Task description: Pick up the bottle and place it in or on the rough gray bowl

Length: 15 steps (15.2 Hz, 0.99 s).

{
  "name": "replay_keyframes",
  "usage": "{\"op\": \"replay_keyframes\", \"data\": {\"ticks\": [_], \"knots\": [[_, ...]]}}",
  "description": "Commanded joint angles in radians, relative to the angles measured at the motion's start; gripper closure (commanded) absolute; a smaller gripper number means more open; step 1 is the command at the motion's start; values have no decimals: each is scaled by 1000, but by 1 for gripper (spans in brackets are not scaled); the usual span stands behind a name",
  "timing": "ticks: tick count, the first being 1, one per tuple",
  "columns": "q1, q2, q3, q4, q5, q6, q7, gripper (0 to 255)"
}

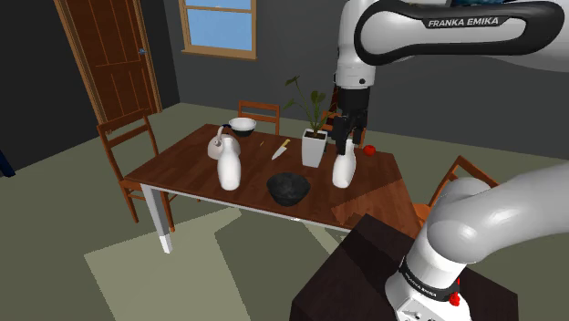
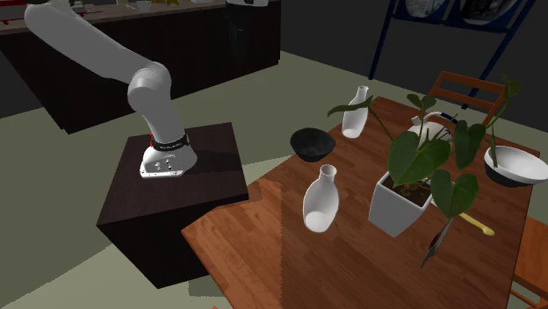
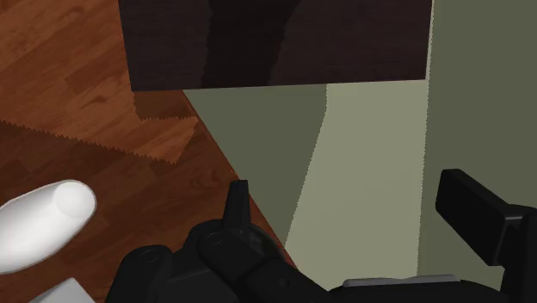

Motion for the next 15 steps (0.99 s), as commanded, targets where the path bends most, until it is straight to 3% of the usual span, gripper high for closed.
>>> {"op": "replay_keyframes", "data": {"ticks": [1,15], "knots": [[0,0,0,0,0,0,0,0],[-111,312,-231,75,-160,249,-257,0]]}}
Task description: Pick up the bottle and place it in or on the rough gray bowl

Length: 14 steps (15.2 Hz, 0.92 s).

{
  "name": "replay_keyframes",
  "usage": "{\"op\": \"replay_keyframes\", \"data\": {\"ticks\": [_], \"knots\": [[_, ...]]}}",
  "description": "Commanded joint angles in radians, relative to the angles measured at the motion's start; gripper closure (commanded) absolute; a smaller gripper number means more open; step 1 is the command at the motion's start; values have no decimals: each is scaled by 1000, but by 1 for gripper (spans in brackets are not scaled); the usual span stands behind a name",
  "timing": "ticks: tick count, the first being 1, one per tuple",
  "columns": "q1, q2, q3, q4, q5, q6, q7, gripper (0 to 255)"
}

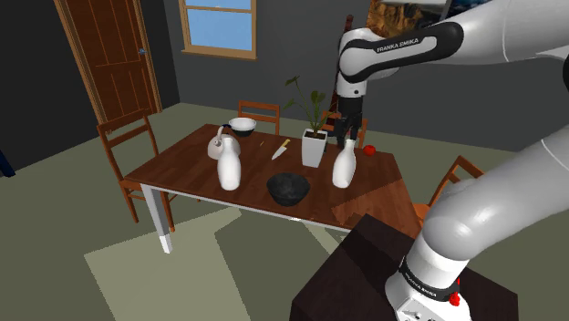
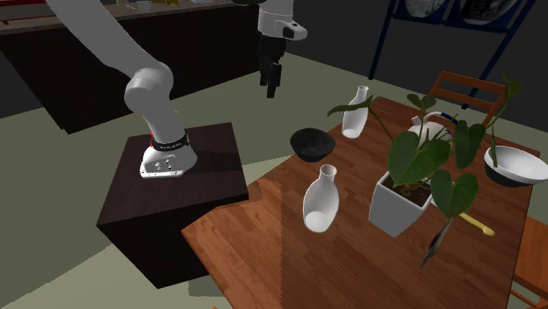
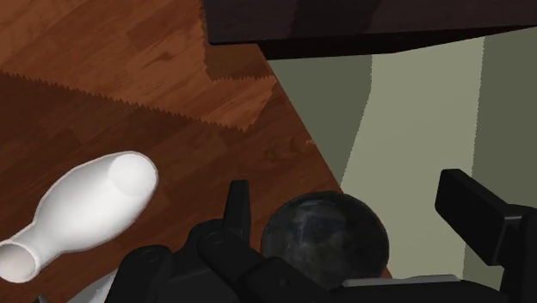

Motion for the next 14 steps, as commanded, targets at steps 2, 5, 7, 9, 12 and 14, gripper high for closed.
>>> {"op": "replay_keyframes", "data": {"ticks": [2,5,7,9,12,14], "knots": [[-18,82,-44,38,-15,50,-52,0],[-34,175,-87,92,-20,94,-107,0],[-45,239,-114,133,-16,120,-145,0],[-56,306,-139,179,-8,143,-183,0],[-75,410,-171,257,15,171,-243,0],[-91,482,-189,315,35,185,-283,0]]}}
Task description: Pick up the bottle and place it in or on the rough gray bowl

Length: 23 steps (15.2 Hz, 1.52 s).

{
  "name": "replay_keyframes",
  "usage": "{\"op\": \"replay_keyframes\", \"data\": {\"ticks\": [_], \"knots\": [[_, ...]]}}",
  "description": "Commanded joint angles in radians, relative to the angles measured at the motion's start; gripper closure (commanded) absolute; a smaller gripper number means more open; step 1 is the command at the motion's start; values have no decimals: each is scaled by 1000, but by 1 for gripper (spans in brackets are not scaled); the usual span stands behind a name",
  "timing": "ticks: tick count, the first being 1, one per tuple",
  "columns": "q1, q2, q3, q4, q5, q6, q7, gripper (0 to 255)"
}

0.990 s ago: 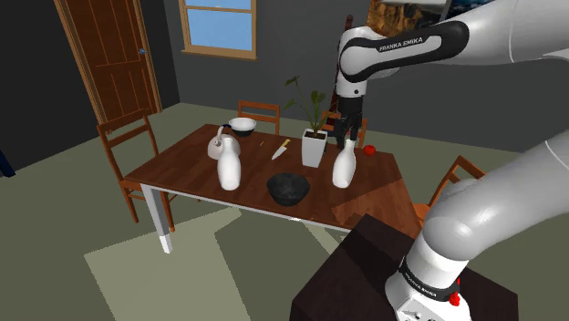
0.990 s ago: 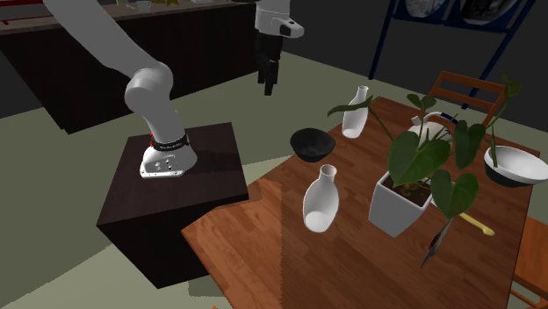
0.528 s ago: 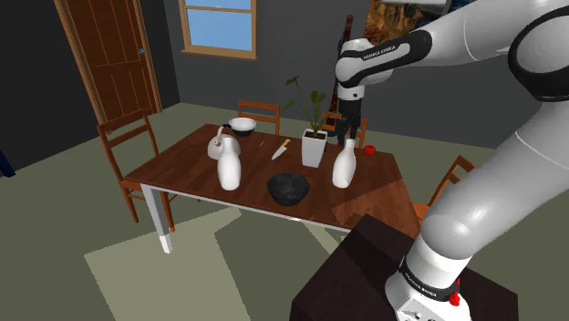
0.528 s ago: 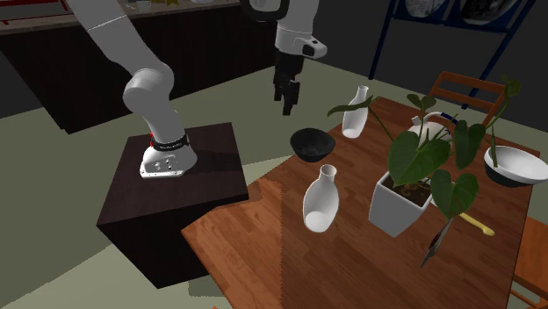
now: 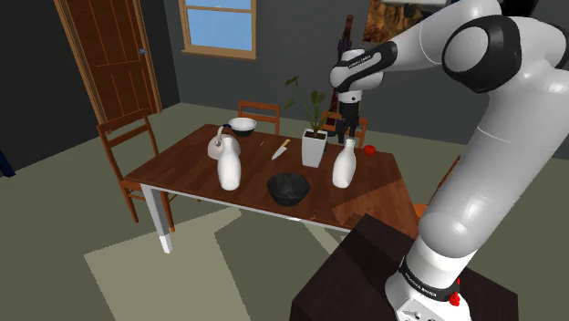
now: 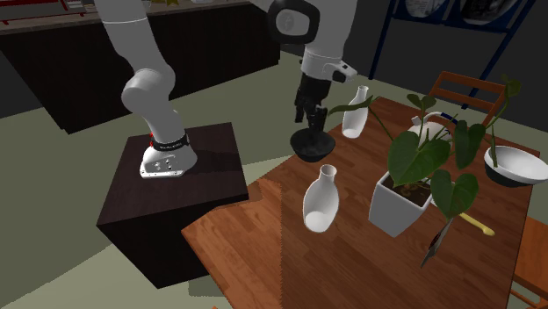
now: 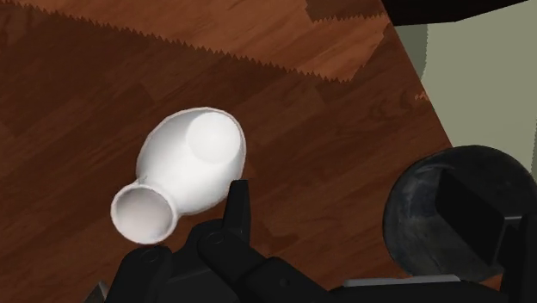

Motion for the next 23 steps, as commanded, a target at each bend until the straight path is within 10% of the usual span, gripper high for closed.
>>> {"op": "replay_keyframes", "data": {"ticks": [1,10,23], "knots": [[-18,77,-19,62,22,16,-45,0],[-126,397,-44,380,135,9,-197,0],[-133,424,-39,314,146,101,-204,0]]}}
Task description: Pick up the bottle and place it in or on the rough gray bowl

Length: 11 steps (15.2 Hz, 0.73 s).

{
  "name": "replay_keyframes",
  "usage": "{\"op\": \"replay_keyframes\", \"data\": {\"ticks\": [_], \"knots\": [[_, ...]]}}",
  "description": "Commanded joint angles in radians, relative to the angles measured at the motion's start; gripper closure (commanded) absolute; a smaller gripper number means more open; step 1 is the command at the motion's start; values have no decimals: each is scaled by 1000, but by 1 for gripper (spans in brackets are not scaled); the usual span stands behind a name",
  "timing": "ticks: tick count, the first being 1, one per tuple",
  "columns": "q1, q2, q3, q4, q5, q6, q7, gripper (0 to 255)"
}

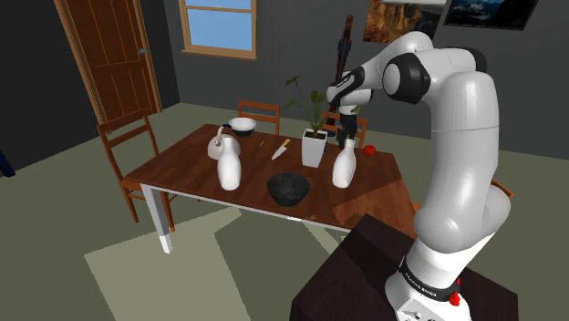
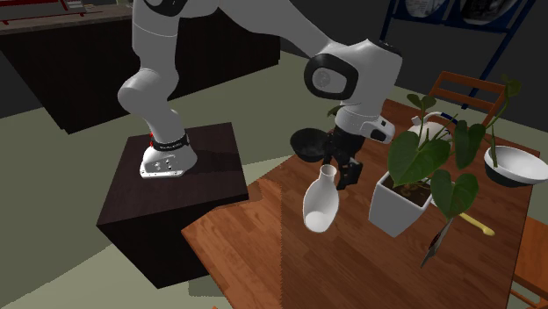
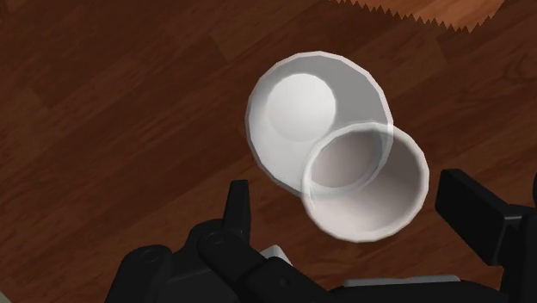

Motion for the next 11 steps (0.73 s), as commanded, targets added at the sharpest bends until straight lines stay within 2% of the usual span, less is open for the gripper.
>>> {"op": "replay_keyframes", "data": {"ticks": [1,2,3,11], "knots": [[0,0,0,0,0,0,0,0],[0,0,0,0,0,0,0,0],[0,0,0,0,0,0,0,255],[0,0,0,0,0,0,0,255]]}}
